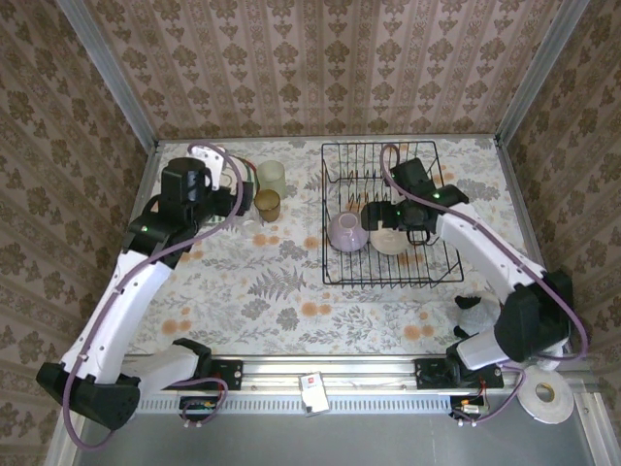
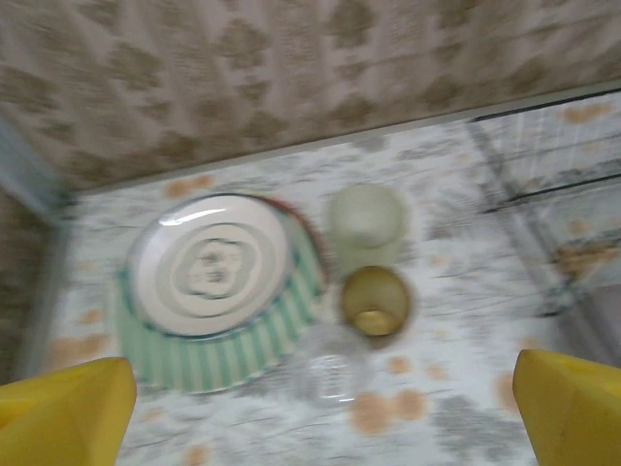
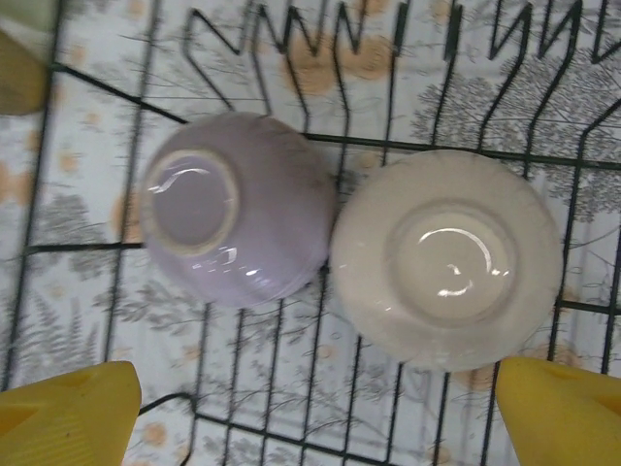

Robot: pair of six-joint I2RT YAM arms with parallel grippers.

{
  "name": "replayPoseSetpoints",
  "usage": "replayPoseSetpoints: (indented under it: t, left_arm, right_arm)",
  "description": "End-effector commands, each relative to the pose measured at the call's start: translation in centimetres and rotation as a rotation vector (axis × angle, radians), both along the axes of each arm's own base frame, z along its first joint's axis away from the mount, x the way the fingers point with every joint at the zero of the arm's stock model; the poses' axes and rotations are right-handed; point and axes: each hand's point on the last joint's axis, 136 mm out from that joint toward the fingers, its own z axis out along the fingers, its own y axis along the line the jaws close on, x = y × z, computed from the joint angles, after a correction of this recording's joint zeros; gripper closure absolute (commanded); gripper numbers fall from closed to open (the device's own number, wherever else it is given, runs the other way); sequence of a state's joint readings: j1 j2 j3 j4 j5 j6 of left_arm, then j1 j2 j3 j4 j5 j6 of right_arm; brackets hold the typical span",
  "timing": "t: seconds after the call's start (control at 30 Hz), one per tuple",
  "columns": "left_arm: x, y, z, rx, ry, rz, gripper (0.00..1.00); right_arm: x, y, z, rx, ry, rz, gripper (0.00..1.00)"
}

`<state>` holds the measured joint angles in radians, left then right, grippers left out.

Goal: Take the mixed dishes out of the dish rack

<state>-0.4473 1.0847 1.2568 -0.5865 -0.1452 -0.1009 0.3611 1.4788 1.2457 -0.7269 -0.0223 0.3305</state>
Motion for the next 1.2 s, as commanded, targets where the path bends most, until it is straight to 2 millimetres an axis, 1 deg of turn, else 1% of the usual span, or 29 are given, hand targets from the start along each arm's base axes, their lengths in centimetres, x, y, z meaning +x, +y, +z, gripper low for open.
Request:
replayPoseSetpoints:
  t: [0.0, 0.13, 0.23, 0.37, 0.47, 0.53, 0.63, 0.7, 0.77, 0.9, 1.0, 1.1, 1.17]
  left_arm:
    - [-1.8, -5.8, -3.3, -0.217, 0.191, -0.173, 0.0]
    - [-2.8, -8.3, -6.9, -0.135, 0.294, -0.225, 0.0]
    - [-3.5, -10.3, -8.6, -0.124, 0.348, -0.277, 0.05]
    - [-4.0, -13.1, -10.1, -0.13, 0.408, -0.336, 0.16]
    - [-4.3, -15.0, -10.6, -0.125, 0.433, -0.383, 0.21]
    - [-4.5, -16.3, -10.9, -0.114, 0.445, -0.42, 0.24]
    - [-4.7, -18.1, -11.6, -0.099, 0.466, -0.464, 0.33]
    - [-4.6, -19.1, -12.1, -0.084, 0.481, -0.476, 0.36]
    - [-4.6, -20.1, -12.5, -0.067, 0.497, -0.493, 0.39]
    - [-5.0, -22.2, -13.6, -0.031, 0.532, -0.537, 0.42]
    - [-5.4, -23.5, -14.4, 0.003, 0.563, -0.561, 0.45]
    - [-5.9, -24.5, -15.2, 0.024, 0.595, -0.578, 0.5]
    - [-6.2, -25.1, -15.8, 0.032, 0.616, -0.587, 0.51]
  right_arm:
    - [1.4, -1.7, -0.8, -0.113, 0.017, -0.031, 0.05]
    - [2.7, -2.8, -2.0, -0.125, 0.046, -0.066, 0.05]
    - [3.4, -3.0, -3.1, -0.132, 0.069, -0.071, 0.05]
    - [3.6, -3.3, -4.7, -0.158, 0.112, -0.076, 0.06]
    - [3.5, -3.6, -5.5, -0.169, 0.13, -0.077, 0.06]
    - [3.2, -3.8, -6.0, -0.169, 0.147, -0.077, 0.07]
    - [2.5, -3.8, -6.6, -0.163, 0.161, -0.075, 0.09]
    - [2.1, -3.7, -6.7, -0.147, 0.164, -0.074, 0.12]
    - [1.6, -3.6, -6.8, -0.131, 0.164, -0.076, 0.12]
    - [0.5, -3.6, -7.8, -0.118, 0.189, -0.077, 0.15]
    - [-0.5, -3.8, -8.6, -0.116, 0.219, -0.083, 0.19]
    - [-1.6, -3.8, -8.4, -0.088, 0.216, -0.094, 0.22]
    - [-2.1, -3.9, -8.1, -0.077, 0.208, -0.103, 0.22]
